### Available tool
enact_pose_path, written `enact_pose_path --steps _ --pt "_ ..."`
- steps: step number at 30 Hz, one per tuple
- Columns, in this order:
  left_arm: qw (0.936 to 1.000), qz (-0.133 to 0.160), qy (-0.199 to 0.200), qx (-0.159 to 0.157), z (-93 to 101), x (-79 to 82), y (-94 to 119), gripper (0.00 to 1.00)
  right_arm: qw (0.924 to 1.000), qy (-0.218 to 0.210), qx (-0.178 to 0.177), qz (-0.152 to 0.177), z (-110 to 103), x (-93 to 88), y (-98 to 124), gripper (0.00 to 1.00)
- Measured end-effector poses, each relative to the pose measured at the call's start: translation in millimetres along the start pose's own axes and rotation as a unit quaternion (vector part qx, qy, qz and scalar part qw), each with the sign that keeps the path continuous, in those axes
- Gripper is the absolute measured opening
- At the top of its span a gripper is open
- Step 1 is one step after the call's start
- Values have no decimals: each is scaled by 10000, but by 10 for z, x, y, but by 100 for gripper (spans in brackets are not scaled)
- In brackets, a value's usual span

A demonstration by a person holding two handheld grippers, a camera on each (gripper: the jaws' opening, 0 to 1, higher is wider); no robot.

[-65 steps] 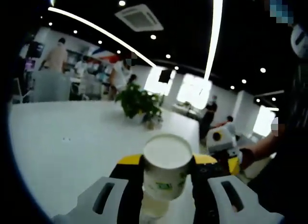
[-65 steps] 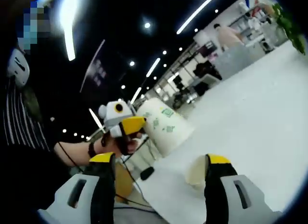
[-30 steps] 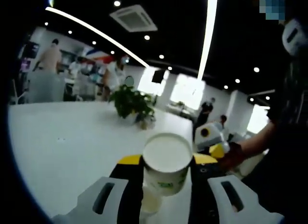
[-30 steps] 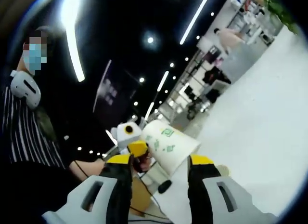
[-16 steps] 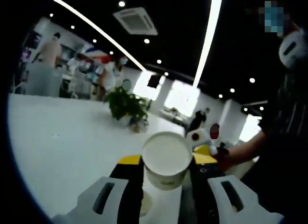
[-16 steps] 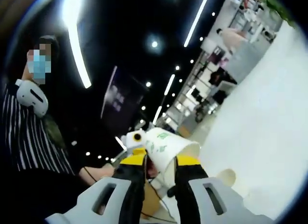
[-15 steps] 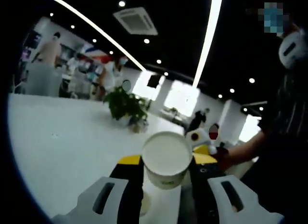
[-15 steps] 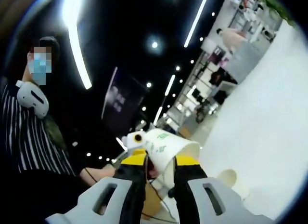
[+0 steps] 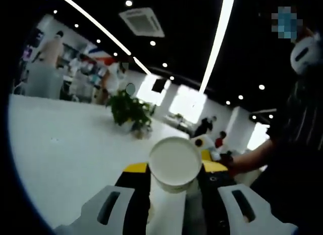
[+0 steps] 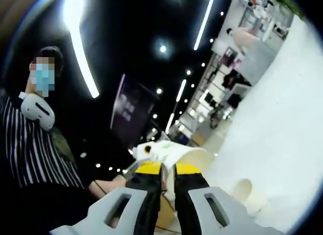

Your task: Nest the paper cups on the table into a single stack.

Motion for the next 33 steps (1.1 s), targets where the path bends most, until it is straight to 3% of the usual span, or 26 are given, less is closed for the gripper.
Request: enact_pose_path --steps 12,22,33 --pt "9997 -146 -156 -126 15 -45 13 37 9998 -116 162 -41 -27 34 2 0" --pt "9996 -187 -198 -1 -16 -82 49 40 9994 22 310 -166 -79 11 -20 0" --pt "9978 -218 -594 213 -43 -138 109 45 9993 157 223 -245 -56 43 4 0"
Point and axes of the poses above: the point that each gripper's makers call its tool centre point, and the gripper's own axes: y roughly backward along the fingers, z roughly to its right, x roughly out of its top, the point moved 7 cm from there along y, roughly backward along the fingers, and after that the axes turned 15 degrees about z, right-handed, at the moved point
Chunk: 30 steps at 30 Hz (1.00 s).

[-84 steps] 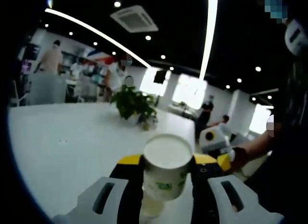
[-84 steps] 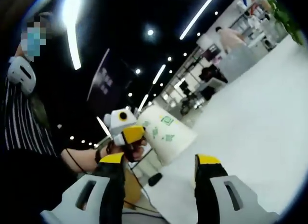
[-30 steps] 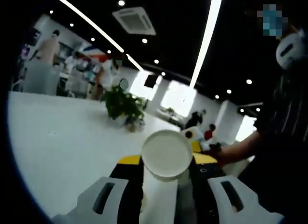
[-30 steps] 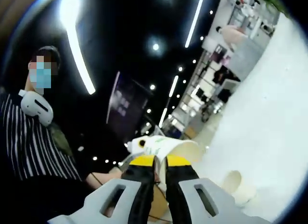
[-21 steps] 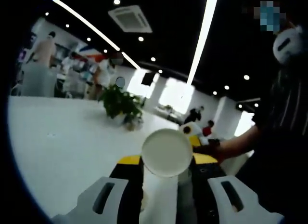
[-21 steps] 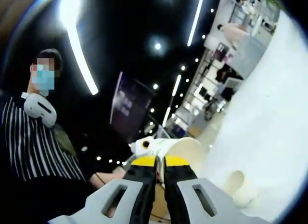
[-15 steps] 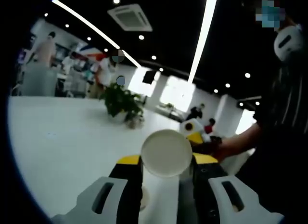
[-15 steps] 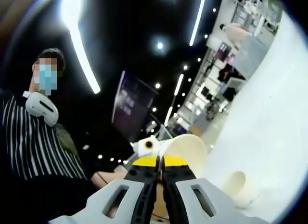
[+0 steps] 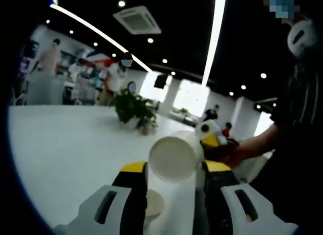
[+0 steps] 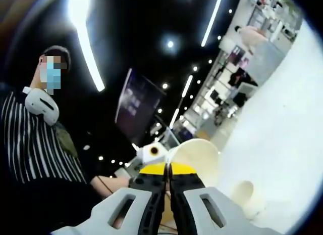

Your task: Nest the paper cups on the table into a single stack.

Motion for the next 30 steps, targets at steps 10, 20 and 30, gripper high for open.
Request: enact_pose_path --steps 10,20,30 --pt "9998 -52 -138 159 0 -83 28 58 9999 17 -85 -52 34 33 12 0" --pt "9993 -38 -193 303 29 -121 89 67 9998 149 -131 -88 29 164 17 0" --pt "9989 8 -137 442 39 -162 129 73 9976 590 -11 -354 -42 407 -16 0"
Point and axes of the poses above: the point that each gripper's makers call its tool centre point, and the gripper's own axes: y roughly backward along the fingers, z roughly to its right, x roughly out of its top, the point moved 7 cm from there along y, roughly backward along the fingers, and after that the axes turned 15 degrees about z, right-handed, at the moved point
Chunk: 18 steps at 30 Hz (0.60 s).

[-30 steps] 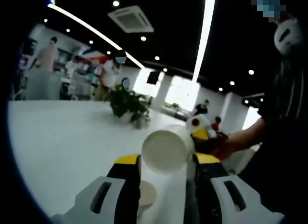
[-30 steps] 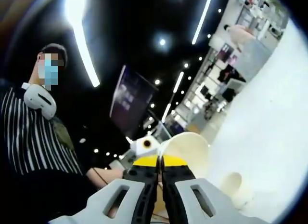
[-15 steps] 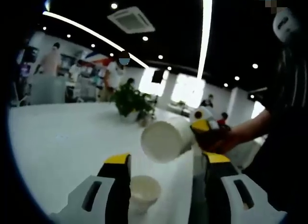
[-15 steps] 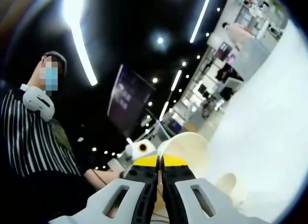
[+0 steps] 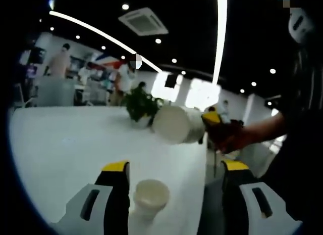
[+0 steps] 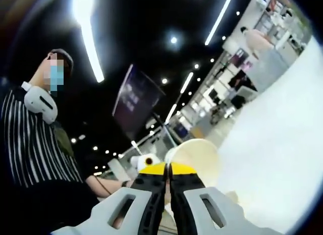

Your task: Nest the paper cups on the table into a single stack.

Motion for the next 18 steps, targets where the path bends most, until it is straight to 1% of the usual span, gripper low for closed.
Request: enact_pose_path --steps 3,7,11,14,15,16,17,18 --pt "10000 -4 -7 55 -6 -14 27 76 9999 130 -17 -51 6 85 -3 0" --pt "9995 14 -239 192 -17 -9 49 86 9992 297 -83 -244 36 194 -14 0" --pt "9994 22 -255 248 -35 0 79 87 9968 585 -133 -524 65 307 -29 0" --pt "9990 34 -353 269 -37 4 98 89 9940 787 -103 -758 51 395 -65 0" --pt "9989 22 -353 301 -50 -1 110 90 9922 863 -59 -895 40 418 -82 0" --pt "9988 -5 -369 336 -54 -4 116 91 9899 973 0 -1034 33 424 -91 0" --pt "9986 -48 -381 372 -58 -11 123 92 9863 1185 53 -1150 24 439 -116 0" --pt "9986 -45 -357 379 -46 -5 122 92 9835 1271 77 -1286 20 434 -124 0"
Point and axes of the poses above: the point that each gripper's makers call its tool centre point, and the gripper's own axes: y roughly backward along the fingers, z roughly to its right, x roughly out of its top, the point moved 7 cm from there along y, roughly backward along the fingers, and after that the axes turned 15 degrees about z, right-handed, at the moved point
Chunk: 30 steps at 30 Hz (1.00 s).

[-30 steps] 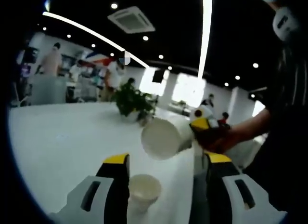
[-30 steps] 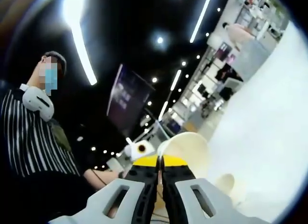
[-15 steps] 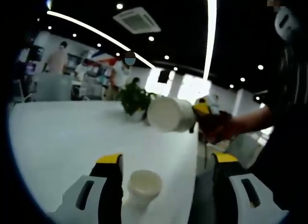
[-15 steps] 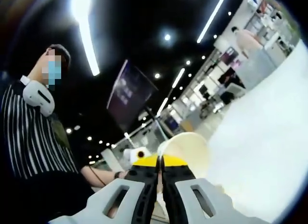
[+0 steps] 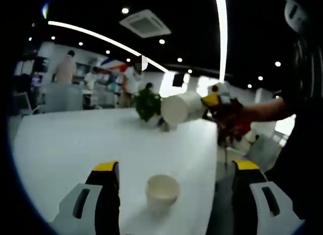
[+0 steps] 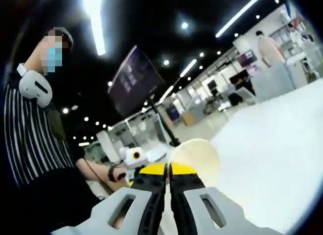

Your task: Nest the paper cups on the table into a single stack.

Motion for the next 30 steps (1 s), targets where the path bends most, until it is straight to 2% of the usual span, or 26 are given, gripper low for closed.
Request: enact_pose_path --steps 1,2,5,8,9,13,17,20,23,25,27,29,30 --pt "10000 40 31 -16 12 12 -2 93 9997 105 39 -231 -18 -3 -11 0" --pt "10000 61 18 -18 13 18 -2 94 9993 227 44 -306 -19 9 -23 0" --pt "10000 65 -35 39 -7 19 -4 99 9990 246 83 -374 -50 54 -73 0" --pt "10000 32 -70 17 -5 18 3 99 9979 352 126 -531 -68 95 -112 0" --pt "10000 12 -83 0 -1 13 6 99 9965 510 97 -653 -59 110 -123 0" --pt "9998 -97 -197 15 -13 -7 23 99 9927 711 43 -974 -47 136 -155 0" --pt "9994 -196 -276 93 -33 -36 53 99 9854 963 36 -1402 -35 139 -188 0" --pt "9993 -210 -218 200 -66 -55 100 99 9813 1058 190 -1598 -76 145 -239 0" --pt "9991 -250 -218 282 -96 -62 164 99 9741 1235 281 -1871 -97 174 -275 0" --pt "9986 -270 -240 387 -123 -61 213 99 9661 1450 240 -2122 -98 203 -308 0" --pt "9984 -275 -168 471 -143 -78 246 99 9624 1481 291 -2260 -115 212 -345 0" --pt "9981 -283 -150 521 -158 -103 282 99 9526 1670 349 -2519 -127 213 -375 0" --pt "9981 -277 -159 531 -157 -106 287 98 9451 1792 388 -2706 -137 205 -398 0"
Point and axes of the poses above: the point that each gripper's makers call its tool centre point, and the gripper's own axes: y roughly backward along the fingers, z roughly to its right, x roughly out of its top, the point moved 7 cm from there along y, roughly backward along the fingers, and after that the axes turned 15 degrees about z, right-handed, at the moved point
